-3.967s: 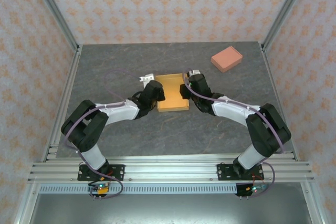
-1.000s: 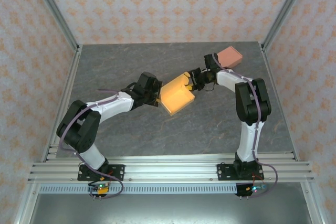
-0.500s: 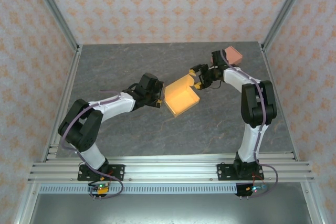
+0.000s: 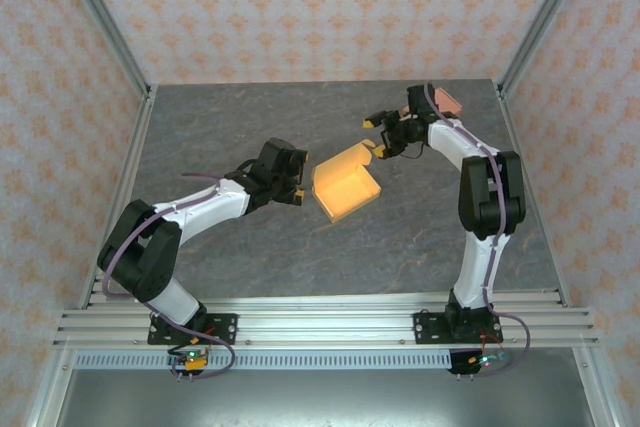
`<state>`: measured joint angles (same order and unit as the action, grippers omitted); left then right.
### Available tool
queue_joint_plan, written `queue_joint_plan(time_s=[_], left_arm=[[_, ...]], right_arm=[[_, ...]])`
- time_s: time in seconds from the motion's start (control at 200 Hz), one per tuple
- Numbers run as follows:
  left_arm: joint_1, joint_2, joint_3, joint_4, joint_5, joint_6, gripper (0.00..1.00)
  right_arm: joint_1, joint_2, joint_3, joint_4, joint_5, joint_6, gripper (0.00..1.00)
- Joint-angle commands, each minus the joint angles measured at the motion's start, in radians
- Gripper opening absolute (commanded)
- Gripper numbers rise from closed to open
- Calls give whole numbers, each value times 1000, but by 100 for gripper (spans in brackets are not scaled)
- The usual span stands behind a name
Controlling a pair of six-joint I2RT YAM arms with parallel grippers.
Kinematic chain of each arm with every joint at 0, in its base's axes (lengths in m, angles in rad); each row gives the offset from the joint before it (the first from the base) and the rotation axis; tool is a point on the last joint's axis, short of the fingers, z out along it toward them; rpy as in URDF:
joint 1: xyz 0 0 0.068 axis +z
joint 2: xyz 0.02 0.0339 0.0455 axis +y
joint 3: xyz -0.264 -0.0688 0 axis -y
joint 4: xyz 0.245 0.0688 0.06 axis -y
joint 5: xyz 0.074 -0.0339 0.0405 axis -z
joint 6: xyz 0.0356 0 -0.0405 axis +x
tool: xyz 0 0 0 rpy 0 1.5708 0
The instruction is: Fold the paper box
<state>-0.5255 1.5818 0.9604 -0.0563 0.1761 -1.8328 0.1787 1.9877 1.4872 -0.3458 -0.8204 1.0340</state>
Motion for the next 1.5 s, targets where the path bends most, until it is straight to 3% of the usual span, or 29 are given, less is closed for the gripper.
queue_joint_plan(time_s=[0.0,0.245,0.536,0.661,0.971,1.497], left_arm=[[-1,15,18,-10,5,-17,85],[-5,4,15,-8,5,-29,79],[-15,20,14,19,37,-52,78],[15,-6,-36,29,47,-36,80],[14,-158,-49,-161,-14,27,82],[-56,-35,39,-122,43,-15,75]], right_arm=[[43,-32,-67,39,-33,85,65],[79,-122,-192,111,-11,175,59],[90,-220,-276,120,33,227,62],[83,-235,-251,39,61,153,64],[79,-239,-195,-104,6,43,69],[94,-302,-313,-17,4,135,66]])
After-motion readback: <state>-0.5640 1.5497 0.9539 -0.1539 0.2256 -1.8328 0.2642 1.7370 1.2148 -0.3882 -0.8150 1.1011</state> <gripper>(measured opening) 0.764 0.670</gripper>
